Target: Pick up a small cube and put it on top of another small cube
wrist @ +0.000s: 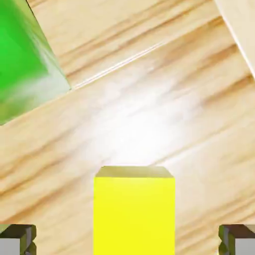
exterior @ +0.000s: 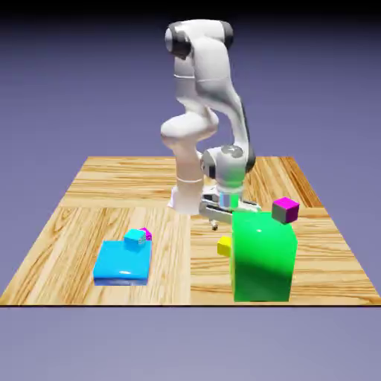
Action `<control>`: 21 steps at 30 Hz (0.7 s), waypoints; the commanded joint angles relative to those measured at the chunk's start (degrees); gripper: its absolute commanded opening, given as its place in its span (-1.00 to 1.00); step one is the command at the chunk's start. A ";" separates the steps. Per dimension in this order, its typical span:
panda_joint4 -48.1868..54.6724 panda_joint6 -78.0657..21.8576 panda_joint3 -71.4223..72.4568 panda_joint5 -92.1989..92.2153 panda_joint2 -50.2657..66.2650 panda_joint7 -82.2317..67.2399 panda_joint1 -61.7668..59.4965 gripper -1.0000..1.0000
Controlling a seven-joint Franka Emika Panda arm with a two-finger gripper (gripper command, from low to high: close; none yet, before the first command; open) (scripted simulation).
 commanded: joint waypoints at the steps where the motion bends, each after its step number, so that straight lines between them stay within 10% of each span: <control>1: 0.32 0.80 1.59 2.49 1.13 -1.84 -1.00 0.00; 13: 3.97 9.81 19.60 30.74 13.90 -22.72 -11.73 0.00; 14: 3.97 9.81 19.61 30.74 13.90 -22.72 -11.73 -1.00; 21: 2.04 5.04 10.08 15.80 7.14 -11.68 -6.06 -1.00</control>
